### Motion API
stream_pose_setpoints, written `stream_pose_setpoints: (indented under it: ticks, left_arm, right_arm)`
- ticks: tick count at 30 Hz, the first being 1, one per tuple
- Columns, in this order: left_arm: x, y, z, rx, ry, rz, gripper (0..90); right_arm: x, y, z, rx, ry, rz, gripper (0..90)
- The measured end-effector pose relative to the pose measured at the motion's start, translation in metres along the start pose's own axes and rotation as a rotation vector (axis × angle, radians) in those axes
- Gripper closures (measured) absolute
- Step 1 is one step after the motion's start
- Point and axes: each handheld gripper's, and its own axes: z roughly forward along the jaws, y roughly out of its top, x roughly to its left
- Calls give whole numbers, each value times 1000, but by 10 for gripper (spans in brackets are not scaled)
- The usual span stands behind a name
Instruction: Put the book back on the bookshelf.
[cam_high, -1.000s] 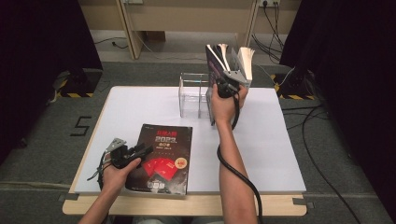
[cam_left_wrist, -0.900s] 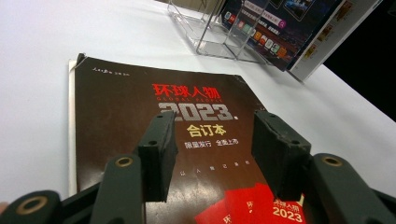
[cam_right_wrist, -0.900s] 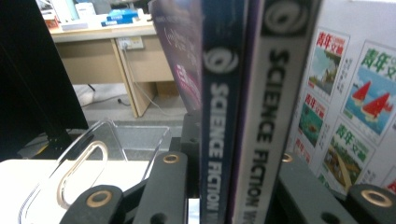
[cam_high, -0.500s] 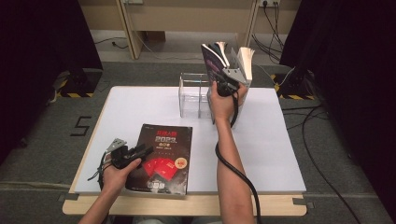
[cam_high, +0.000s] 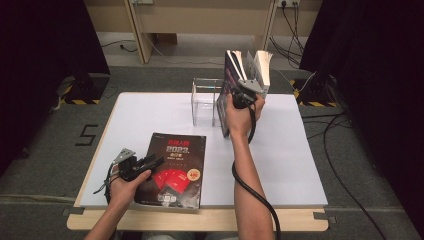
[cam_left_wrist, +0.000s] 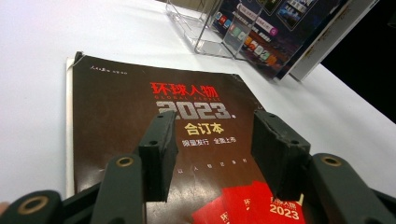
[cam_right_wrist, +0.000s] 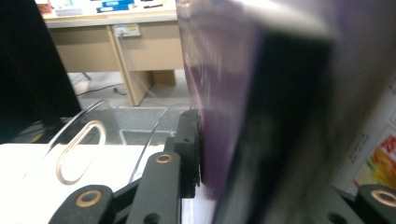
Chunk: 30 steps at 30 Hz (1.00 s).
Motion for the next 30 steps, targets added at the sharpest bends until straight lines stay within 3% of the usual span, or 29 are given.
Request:
stream_pose_setpoints:
  ticks: [3,12,19,30]
  left_arm:
    - [-1,-1,1,3,-3,0,497]
    - [-2,0,0,3,-6,2,498]
    - [-2,1,0,-3,-6,-2,498]
    - [-2,1,-1,-4,-3,2,497]
  right_arm:
    - [-3,2,-5,22,21,9,700]
    - [-13,16,-11,76,21,33,643]
    - [-10,26,-9,80,19,55,603]
    - [-10,21,-16,104,-22,80,556]
